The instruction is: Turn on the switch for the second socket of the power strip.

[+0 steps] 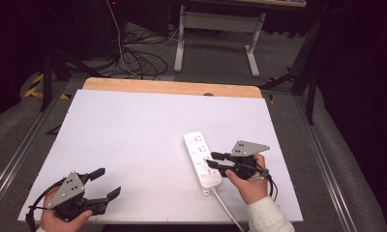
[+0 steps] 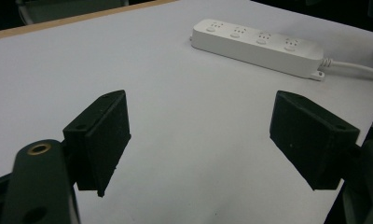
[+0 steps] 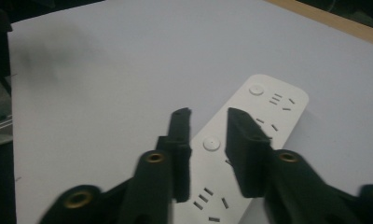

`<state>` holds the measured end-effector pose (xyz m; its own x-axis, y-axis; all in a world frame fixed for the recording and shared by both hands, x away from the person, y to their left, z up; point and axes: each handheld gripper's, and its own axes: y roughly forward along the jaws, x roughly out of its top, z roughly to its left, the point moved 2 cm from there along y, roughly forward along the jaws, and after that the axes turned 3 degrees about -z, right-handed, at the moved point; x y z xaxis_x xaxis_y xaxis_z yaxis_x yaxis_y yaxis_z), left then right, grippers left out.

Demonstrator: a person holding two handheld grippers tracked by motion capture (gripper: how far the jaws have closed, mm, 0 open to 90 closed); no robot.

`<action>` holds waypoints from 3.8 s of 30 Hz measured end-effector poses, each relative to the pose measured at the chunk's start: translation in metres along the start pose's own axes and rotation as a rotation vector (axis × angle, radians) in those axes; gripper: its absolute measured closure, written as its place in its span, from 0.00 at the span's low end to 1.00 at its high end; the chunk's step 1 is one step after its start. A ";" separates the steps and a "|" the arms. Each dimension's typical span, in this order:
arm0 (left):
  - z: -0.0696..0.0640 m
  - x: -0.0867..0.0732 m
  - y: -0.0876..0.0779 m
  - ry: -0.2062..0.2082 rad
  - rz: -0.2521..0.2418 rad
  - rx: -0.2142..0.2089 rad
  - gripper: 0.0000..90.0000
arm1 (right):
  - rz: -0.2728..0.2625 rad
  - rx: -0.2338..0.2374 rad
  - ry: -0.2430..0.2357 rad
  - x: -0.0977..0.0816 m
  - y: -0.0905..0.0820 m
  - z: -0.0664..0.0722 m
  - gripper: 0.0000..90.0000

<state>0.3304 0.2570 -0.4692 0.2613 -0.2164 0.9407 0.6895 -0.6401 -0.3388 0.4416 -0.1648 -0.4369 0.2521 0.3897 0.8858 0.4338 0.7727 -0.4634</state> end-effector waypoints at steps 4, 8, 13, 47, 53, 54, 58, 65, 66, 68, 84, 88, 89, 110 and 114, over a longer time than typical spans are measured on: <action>0.000 0.000 0.000 0.001 0.001 0.003 0.23 | -0.001 0.031 -0.027 0.001 0.005 -0.002 1.00; 0.000 -0.001 0.000 -0.004 -0.004 0.004 0.23 | 0.005 0.025 -0.030 0.001 0.013 -0.004 1.00; -0.001 -0.001 0.000 -0.008 -0.004 0.003 0.23 | 0.010 0.003 -0.033 0.001 0.021 -0.006 1.00; -0.001 -0.002 0.002 0.004 0.012 -0.007 0.21 | 0.096 -0.007 -0.025 -0.017 0.058 -0.008 1.00; -0.001 -0.002 0.002 0.004 0.012 -0.006 0.21 | 0.108 -0.009 -0.030 -0.018 0.060 -0.007 1.00; -0.001 -0.002 0.002 0.004 0.013 -0.006 0.21 | 0.107 -0.008 -0.029 -0.018 0.060 -0.007 1.00; -0.001 -0.002 0.002 0.004 0.016 -0.006 0.21 | 0.109 -0.014 -0.039 -0.018 0.060 -0.005 1.00; -0.002 -0.002 0.002 0.004 0.013 -0.010 0.21 | 0.113 -0.022 -0.042 -0.018 0.061 -0.004 1.00; -0.002 -0.002 0.002 0.004 0.013 -0.010 0.21 | 0.114 -0.022 -0.040 -0.018 0.061 -0.004 1.00; -0.002 -0.002 0.003 0.004 0.014 -0.009 0.21 | 0.115 -0.024 -0.037 -0.018 0.061 -0.004 1.00; -0.002 -0.002 0.003 0.012 0.016 -0.012 0.21 | 0.142 -0.017 -0.022 -0.017 0.062 -0.005 1.00; -0.003 -0.002 0.003 0.010 0.015 -0.013 0.21 | 0.142 -0.018 -0.016 -0.017 0.063 -0.005 1.00; -0.003 -0.001 0.003 0.012 0.014 -0.012 0.21 | 0.142 -0.020 -0.016 -0.017 0.063 -0.005 1.00; -0.003 -0.001 0.003 0.011 0.012 -0.010 0.21 | 0.179 -0.031 -0.009 -0.014 0.064 -0.003 1.00; -0.003 -0.001 0.002 0.012 0.012 -0.010 0.21 | 0.177 -0.029 -0.006 -0.015 0.064 -0.004 1.00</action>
<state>0.3296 0.2536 -0.4708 0.2611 -0.2329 0.9368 0.6799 -0.6445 -0.3498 0.4691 -0.1230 -0.4797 0.3218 0.5215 0.7902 0.4076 0.6770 -0.6128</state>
